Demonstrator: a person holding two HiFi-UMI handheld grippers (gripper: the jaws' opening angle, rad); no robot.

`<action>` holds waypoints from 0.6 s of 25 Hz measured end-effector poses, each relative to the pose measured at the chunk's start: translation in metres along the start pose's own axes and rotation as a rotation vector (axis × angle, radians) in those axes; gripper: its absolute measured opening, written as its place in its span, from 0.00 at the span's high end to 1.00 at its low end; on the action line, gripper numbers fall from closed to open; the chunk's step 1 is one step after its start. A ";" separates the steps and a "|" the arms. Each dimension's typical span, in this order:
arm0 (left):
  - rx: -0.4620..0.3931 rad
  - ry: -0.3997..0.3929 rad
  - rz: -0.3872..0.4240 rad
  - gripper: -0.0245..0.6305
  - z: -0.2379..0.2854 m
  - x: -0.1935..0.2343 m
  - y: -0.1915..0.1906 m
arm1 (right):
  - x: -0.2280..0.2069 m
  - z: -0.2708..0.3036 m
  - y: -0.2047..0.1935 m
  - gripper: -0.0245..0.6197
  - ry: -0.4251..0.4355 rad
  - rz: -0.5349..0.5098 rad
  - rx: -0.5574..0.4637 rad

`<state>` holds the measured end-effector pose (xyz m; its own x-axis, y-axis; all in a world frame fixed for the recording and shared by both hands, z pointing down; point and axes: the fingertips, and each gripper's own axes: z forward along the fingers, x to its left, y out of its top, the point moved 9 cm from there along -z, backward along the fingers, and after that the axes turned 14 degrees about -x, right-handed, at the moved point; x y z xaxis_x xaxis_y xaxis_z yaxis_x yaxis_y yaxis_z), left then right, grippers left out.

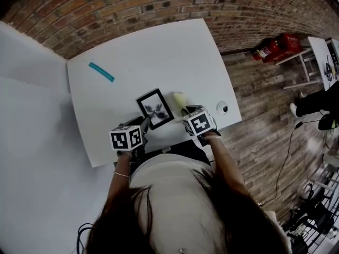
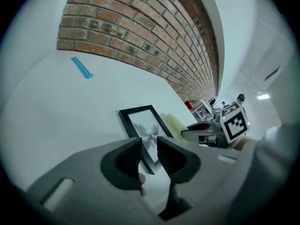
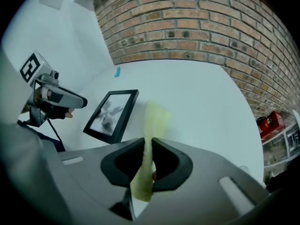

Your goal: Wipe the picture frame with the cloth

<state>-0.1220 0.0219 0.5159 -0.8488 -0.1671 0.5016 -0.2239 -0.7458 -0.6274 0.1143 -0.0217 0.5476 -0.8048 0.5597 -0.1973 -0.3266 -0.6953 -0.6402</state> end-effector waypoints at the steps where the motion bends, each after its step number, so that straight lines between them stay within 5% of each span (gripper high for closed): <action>1: -0.006 0.000 0.002 0.80 -0.001 -0.001 0.002 | 0.000 0.001 -0.001 0.89 0.003 -0.004 0.002; 15: -0.086 -0.024 0.020 0.80 -0.009 -0.015 0.023 | 0.002 0.005 -0.001 0.77 0.051 -0.049 0.006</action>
<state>-0.1183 0.0134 0.4886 -0.8418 -0.1982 0.5020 -0.2479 -0.6842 -0.6858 0.1105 -0.0223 0.5517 -0.7616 0.6152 -0.2037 -0.3679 -0.6693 -0.6455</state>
